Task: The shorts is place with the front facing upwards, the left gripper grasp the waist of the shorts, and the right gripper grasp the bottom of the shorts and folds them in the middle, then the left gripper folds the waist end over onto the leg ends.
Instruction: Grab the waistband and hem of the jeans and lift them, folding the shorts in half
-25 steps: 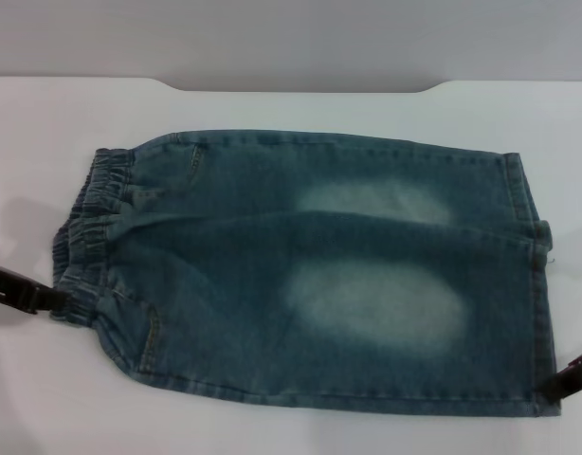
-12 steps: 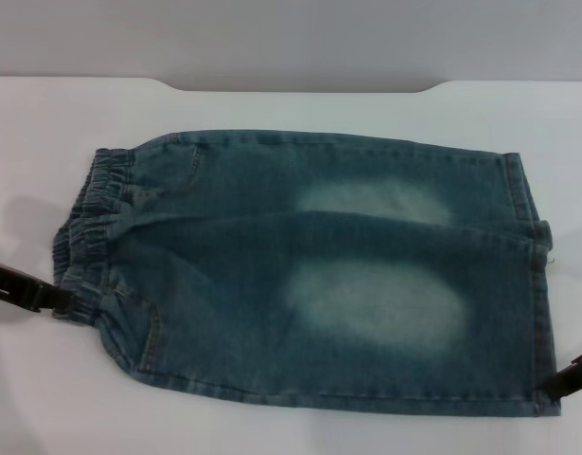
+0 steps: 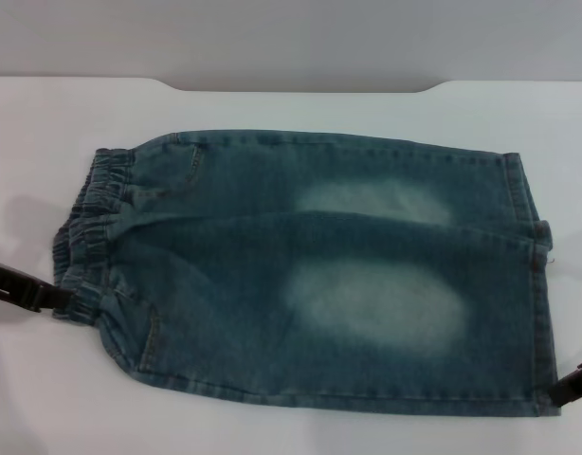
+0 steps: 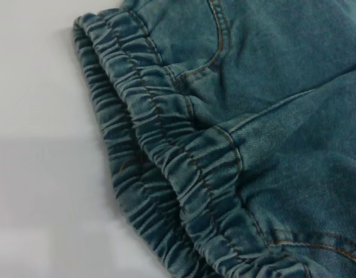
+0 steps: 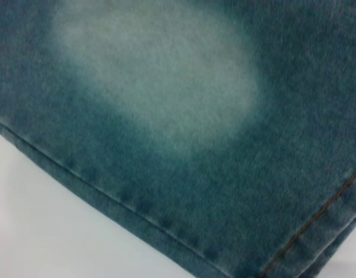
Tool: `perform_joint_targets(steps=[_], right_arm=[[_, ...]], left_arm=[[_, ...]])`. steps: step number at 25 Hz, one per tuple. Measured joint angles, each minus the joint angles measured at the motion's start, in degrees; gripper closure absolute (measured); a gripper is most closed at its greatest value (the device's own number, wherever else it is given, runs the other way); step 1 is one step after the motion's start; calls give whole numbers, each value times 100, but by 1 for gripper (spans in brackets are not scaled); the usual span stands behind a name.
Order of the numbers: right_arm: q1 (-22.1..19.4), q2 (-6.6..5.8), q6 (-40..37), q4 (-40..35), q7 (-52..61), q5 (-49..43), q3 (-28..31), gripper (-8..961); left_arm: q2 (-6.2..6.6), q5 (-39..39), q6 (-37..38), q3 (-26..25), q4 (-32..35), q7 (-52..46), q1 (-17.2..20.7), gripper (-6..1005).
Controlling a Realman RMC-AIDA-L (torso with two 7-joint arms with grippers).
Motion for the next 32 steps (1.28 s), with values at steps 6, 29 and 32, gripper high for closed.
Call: perform_joint_targets(steps=[6, 29, 32], right_arm=[[-6, 0, -36, 35, 2, -19, 1, 801], [-13, -11, 65, 139, 9, -63, 0, 809], [17, -9, 104, 167, 10, -63, 1, 809]], left_arm=[[0, -2, -4, 1, 0, 3, -6, 969], [-9, 0, -3, 1, 3, 23, -8, 969], [-9, 0, -4, 1, 3, 30, -4, 969]])
